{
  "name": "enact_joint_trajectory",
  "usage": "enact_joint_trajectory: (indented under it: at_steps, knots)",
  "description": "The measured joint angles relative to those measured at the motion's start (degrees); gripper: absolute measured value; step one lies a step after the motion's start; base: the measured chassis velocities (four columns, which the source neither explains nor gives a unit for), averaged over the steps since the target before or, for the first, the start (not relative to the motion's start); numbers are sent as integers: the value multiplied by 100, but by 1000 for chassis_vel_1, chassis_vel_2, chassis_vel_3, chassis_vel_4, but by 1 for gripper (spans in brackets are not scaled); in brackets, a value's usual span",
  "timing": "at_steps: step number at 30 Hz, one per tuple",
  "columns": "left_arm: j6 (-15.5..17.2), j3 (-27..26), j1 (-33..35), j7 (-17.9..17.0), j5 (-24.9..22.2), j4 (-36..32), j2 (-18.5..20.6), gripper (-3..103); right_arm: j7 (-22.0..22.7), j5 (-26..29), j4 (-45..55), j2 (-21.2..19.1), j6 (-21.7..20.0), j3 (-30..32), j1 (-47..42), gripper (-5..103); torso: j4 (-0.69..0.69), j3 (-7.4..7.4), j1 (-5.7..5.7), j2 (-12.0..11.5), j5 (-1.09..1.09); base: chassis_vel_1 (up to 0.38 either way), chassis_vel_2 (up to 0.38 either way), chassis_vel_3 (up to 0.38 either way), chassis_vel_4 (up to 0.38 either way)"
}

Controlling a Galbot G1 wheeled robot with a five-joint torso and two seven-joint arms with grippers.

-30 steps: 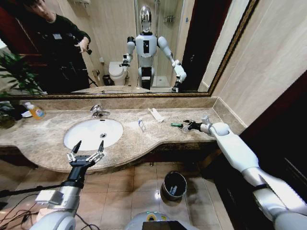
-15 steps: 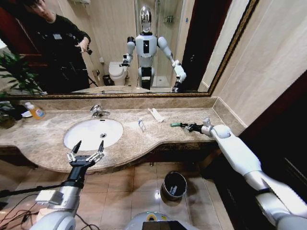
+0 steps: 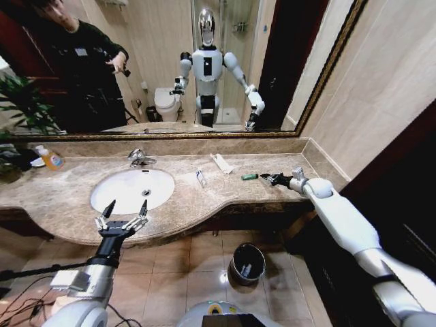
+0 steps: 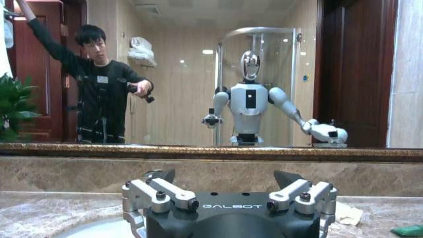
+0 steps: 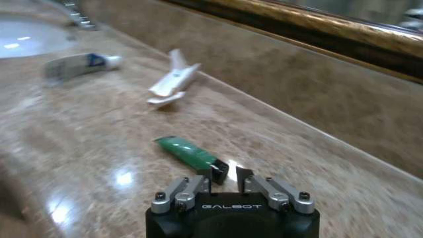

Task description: Pick up the trash from the sink and place it in the trash bin.

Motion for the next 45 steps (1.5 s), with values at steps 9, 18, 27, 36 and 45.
enact_joint_trajectory:
  at_steps: [9, 18, 27, 36, 45]
  knots:
    - [0, 0, 0, 0, 0, 0, 0, 100, -434, -355, -458, 193, 209, -436, 605, 57, 1, 0, 0, 0, 0, 0, 0, 0, 0]
    - [0, 0, 0, 0, 0, 0, 0, 100, -467, -574, -809, 311, 210, -582, 853, 80, 1, 0, 0, 0, 0, 0, 0, 0, 0]
    - [0, 0, 0, 0, 0, 0, 0, 100, -576, -619, -825, 262, 214, -580, 798, 61, 0, 0, 0, 0, 1, 0, 0, 0, 0]
    - [0, 0, 0, 0, 0, 0, 0, 100, -576, -584, -765, 194, 200, -544, 696, 34, 0, 0, 0, 0, -1, 0, 0, 0, 0]
    - [0, 0, 0, 0, 0, 0, 0, 100, -541, -493, -516, 90, 167, -508, 509, 20, 1, 0, 0, 0, 1, 0, 0, 0, 0]
